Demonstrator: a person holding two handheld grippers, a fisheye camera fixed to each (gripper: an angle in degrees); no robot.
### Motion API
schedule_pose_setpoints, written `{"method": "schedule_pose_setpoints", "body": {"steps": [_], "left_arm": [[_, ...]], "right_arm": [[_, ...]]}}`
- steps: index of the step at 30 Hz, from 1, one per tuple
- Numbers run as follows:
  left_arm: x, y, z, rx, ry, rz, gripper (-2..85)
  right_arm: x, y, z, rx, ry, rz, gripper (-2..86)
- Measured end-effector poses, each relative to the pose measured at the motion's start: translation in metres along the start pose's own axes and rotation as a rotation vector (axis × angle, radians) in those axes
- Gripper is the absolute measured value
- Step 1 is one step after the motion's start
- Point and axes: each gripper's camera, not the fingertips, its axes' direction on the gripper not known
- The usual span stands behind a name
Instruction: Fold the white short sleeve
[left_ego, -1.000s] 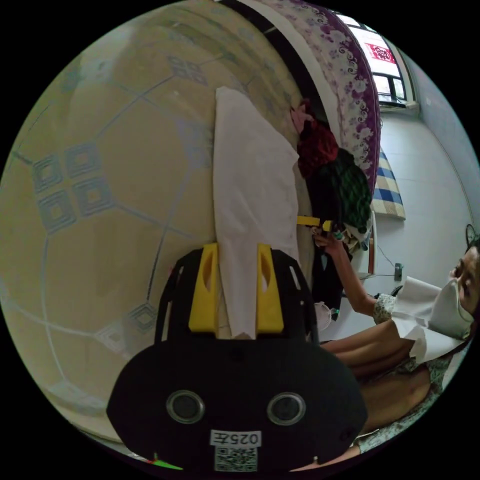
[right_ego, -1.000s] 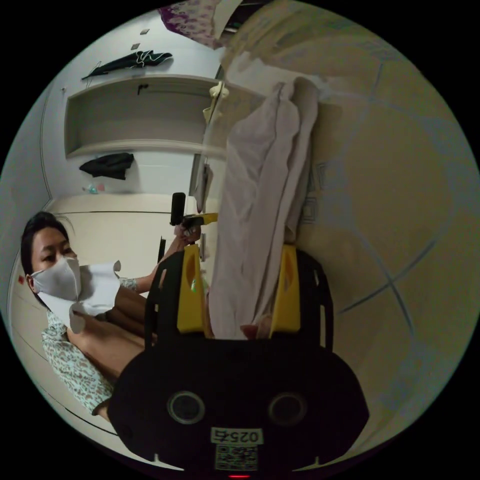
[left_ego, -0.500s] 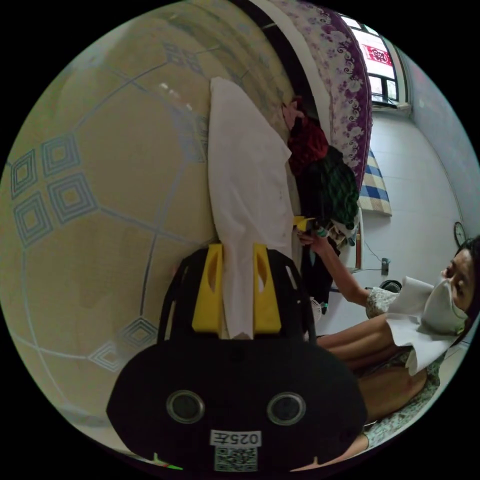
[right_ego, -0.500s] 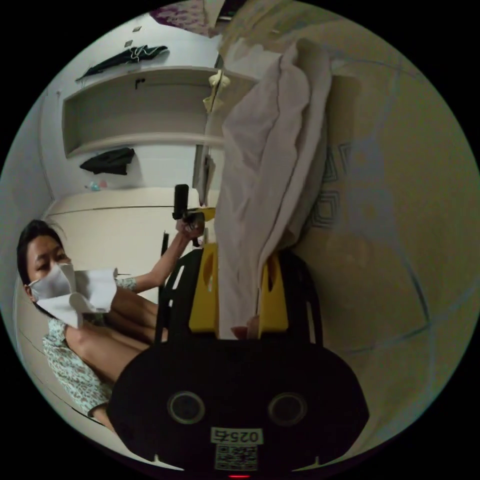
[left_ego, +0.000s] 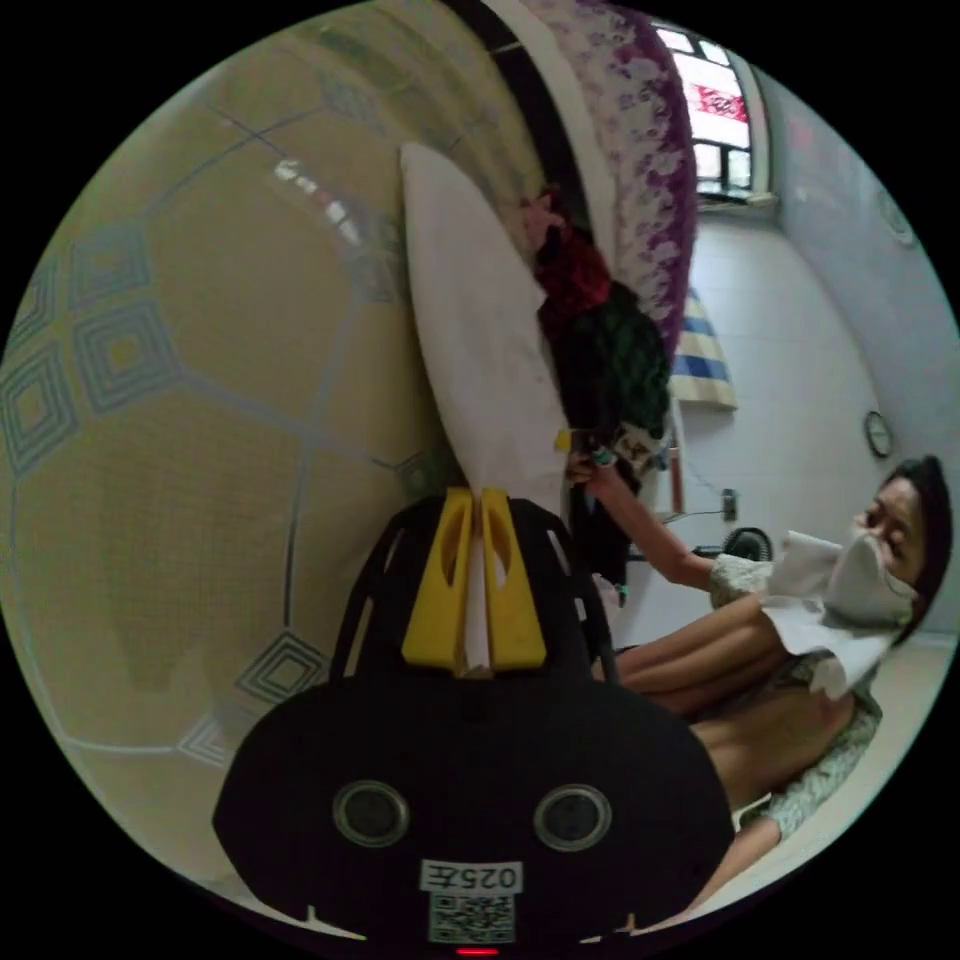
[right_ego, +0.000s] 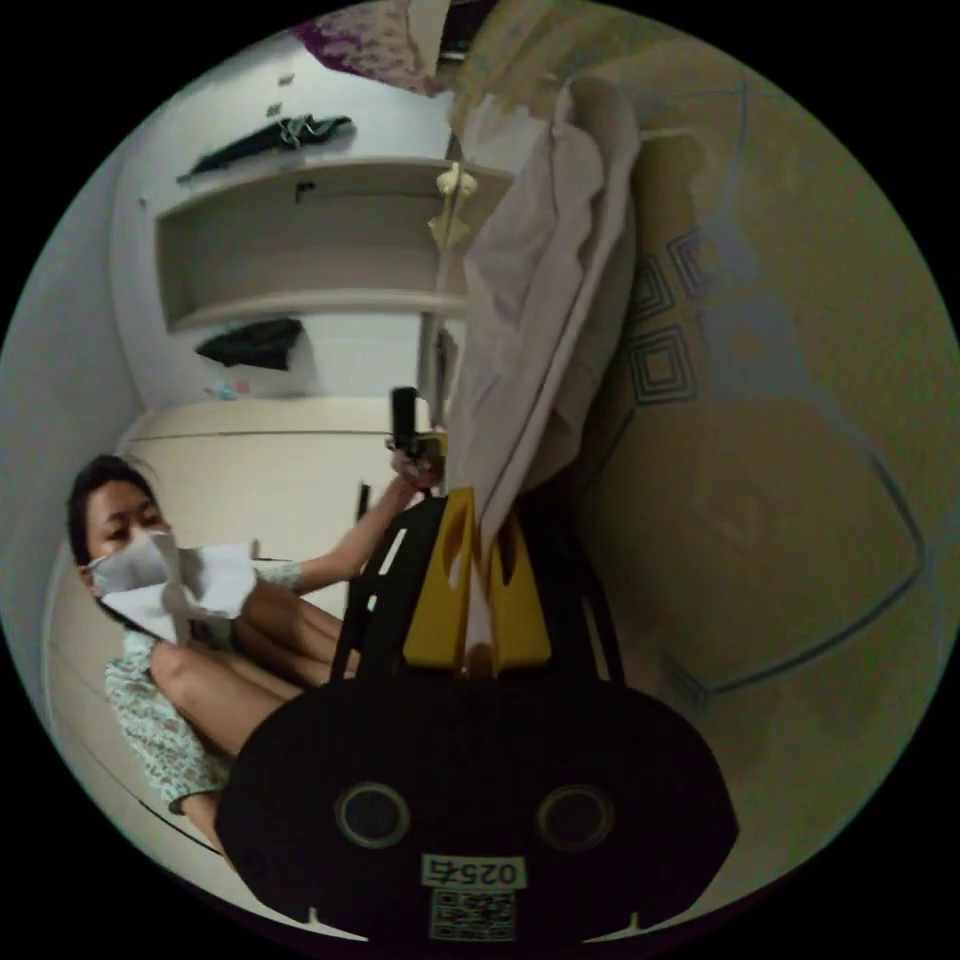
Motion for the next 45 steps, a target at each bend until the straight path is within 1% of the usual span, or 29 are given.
{"method": "schedule_pose_setpoints", "body": {"steps": [2, 3, 7, 10, 11, 13, 15, 17, 18, 19, 20, 21, 23, 25, 26, 28, 30, 33, 36, 38, 39, 41, 42, 44, 45], "left_arm": [[0.014, 0.008, -0.021, 0.105, 0.110, 0.071, -0.8], [0.022, 0.007, -0.026, 0.125, 0.116, 0.101, -0.9], [0.094, -0.019, -0.079, 0.277, 0.032, 0.312, -0.9], [0.163, -0.033, -0.116, 0.350, -0.028, 0.482, -0.9], [0.192, -0.031, -0.125, 0.358, -0.071, 0.542, -0.9], [0.226, -0.019, -0.131, 0.352, -0.136, 0.605, -0.9], [0.245, 0.001, -0.123, 0.305, -0.229, 0.628, -1.0], [0.232, 0.033, -0.093, 0.231, -0.314, 0.557, -1.2], [0.222, 0.041, -0.082, 0.210, -0.326, 0.527, -1.2], [0.197, 0.057, -0.059, 0.172, -0.340, 0.448, -1.3], [0.167, 0.074, -0.035, 0.138, -0.331, 0.367, -1.4], [0.150, 0.082, -0.023, 0.123, -0.315, 0.318, -1.5], [0.095, 0.116, 0.020, 0.063, -0.273, 0.134, -1.5], [0.077, 0.143, 0.043, 0.044, -0.264, 0.068, -1.4], [0.076, 0.159, 0.049, 0.070, -0.215, 0.043, -1.4], [0.084, 0.182, 0.054, 0.098, -0.207, 0.034, -1.5], [0.095, 0.199, 0.063, 0.090, -0.214, 0.032, -1.5], [0.116, 0.219, 0.080, 0.075, -0.305, 0.051, -1.5], [0.138, 0.232, 0.086, 0.117, -0.400, 0.034, -0.8], [0.164, 0.243, 0.091, 0.130, -0.563, 0.048, 0.6], [0.172, 0.247, 0.093, 0.130, -0.617, 0.061, 0.8], [0.194, 0.259, 0.107, 0.110, -0.787, 0.085, 1.3], [0.197, 0.261, 0.111, 0.112, -0.812, 0.088, 1.3], [0.209, 0.270, 0.123, 0.121, -0.903, 0.141, 0.8], [0.211, 0.272, 0.123, 0.129, -0.904, 0.139, 0.6]], "right_arm": [[-0.020, -0.003, -0.005, 0.036, -0.120, -0.055, -0.6], [-0.028, -0.008, -0.005, 0.041, -0.128, -0.074, -0.6], [-0.113, -0.067, -0.014, 0.047, -0.109, -0.283, -0.6], [-0.193, -0.101, -0.018, 0.026, -0.022, -0.452, -0.7], [-0.221, -0.106, -0.017, 0.019, 0.004, -0.505, -0.7], [-0.250, -0.103, -0.010, -0.022, 0.029, -0.543, -0.7], [-0.259, -0.093, 0.003, -0.068, 0.073, -0.539, -0.7], [-0.238, -0.072, 0.031, -0.123, 0.183, -0.484, -0.7], [-0.227, -0.066, 0.039, -0.133, 0.201, -0.456, -0.7], [-0.197, -0.054, 0.055, -0.156, 0.215, -0.383, -0.7], [-0.161, -0.041, 0.072, -0.185, 0.216, -0.288, -0.7], [-0.143, -0.033, 0.081, -0.197, 0.215, -0.241, -0.7], [-0.079, 0.003, 0.111, -0.242, 0.226, -0.066, -0.6], [-0.058, 0.032, 0.127, -0.258, 0.209, -0.036, -0.6], [-0.056, 0.050, 0.131, -0.212, 0.174, -0.029, -0.5], [-0.062, 0.075, 0.135, -0.151, 0.137, -0.042, -0.3], [-0.073, 0.095, 0.146, -0.128, 0.179, -0.080, 0.1], [-0.097, 0.119, 0.171, -0.106, 0.329, -0.163, 2.3], [-0.128, 0.133, 0.195, -0.054, 0.525, -0.253, 5.3], [-0.157, 0.144, 0.225, -0.062, 0.703, -0.343, 7.6], [-0.163, 0.146, 0.234, -0.065, 0.742, -0.356, 8.3], [-0.179, 0.157, 0.274, -0.059, 0.910, -0.398, 10.8], [-0.181, 0.160, 0.285, -0.064, 0.964, -0.417, 11.1], [-0.188, 0.173, 0.321, -0.001, 1.139, -0.500, 11.2], [-0.189, 0.175, 0.325, 0.013, 1.144, -0.504, 11.3]]}}
